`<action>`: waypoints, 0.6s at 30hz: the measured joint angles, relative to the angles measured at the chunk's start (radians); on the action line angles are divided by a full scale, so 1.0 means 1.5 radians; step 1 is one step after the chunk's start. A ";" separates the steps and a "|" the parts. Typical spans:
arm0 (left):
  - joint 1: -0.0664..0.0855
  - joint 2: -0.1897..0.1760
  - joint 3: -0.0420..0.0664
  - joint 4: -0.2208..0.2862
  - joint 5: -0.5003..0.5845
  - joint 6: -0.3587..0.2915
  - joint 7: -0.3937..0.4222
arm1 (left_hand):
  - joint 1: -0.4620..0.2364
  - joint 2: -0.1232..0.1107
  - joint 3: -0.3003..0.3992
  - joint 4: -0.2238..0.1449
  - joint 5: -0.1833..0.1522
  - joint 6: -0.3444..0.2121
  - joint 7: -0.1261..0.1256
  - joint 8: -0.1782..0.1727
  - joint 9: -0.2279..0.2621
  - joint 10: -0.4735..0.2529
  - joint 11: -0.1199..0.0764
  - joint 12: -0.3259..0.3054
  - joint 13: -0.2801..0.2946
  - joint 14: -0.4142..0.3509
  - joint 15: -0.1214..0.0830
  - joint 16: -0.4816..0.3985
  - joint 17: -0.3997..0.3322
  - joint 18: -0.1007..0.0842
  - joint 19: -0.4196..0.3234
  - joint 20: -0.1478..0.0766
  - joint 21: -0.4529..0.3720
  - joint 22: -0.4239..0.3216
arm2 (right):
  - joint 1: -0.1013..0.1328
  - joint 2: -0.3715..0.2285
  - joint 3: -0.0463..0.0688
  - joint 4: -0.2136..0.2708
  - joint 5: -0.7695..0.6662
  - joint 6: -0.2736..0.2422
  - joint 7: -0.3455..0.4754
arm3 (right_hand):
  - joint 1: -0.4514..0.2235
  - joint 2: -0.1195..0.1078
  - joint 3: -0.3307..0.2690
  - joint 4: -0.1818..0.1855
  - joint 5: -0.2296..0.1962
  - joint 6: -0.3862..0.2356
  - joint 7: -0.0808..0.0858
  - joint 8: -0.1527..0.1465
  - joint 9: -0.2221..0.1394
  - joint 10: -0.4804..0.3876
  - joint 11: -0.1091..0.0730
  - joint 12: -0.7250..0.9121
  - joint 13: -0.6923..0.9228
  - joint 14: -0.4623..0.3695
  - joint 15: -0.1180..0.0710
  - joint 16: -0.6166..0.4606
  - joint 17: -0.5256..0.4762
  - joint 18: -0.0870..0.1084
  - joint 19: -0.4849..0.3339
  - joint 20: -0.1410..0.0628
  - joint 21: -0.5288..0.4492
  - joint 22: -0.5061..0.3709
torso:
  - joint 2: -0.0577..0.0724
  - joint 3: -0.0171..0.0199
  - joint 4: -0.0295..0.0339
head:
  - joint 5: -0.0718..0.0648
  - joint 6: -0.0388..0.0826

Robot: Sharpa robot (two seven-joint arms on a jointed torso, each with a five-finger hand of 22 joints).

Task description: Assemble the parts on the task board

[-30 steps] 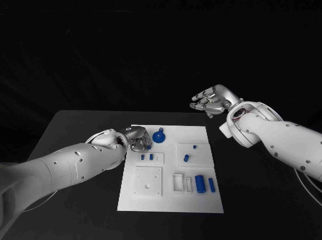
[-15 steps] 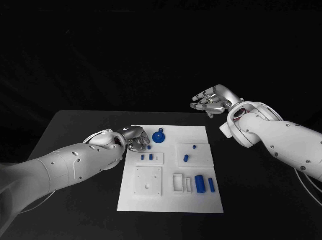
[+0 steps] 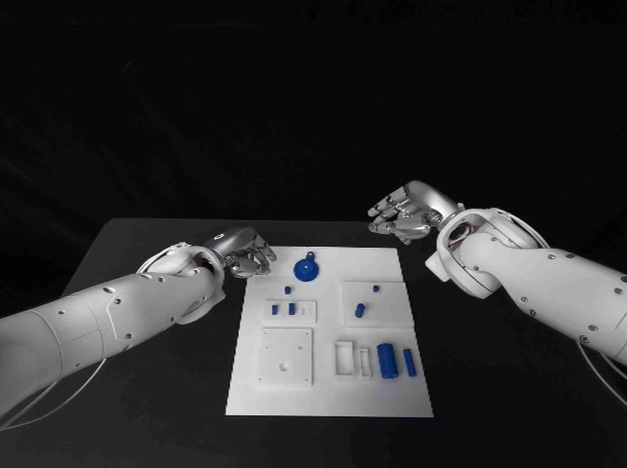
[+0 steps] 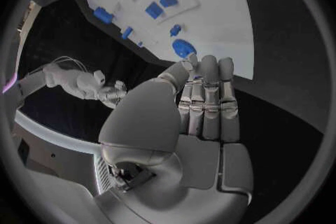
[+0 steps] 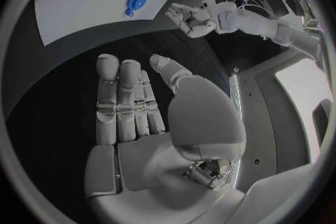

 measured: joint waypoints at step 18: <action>0.033 -0.118 0.020 0.191 0.466 0.014 0.096 | -0.015 0.014 -0.047 0.027 0.000 -0.033 0.007 0.000 0.000 -0.095 0.041 0.000 -0.002 0.000 0.087 -0.539 -0.170 0.000 -0.087 0.089 -0.213 -0.340 | -0.052 0.011 -0.041 -0.009 -0.249 0.039 -0.062 | 0.002 -0.031 0.098 0.001 -0.098 0.011 -0.004 0.000 0.000 -0.012 0.000 -0.002 -0.001 0.008 0.003 0.004 -0.014 0.000 0.005 0.005 0.013 0.000 | 0.000 -0.0004 -0.0001 | -0.006 0.010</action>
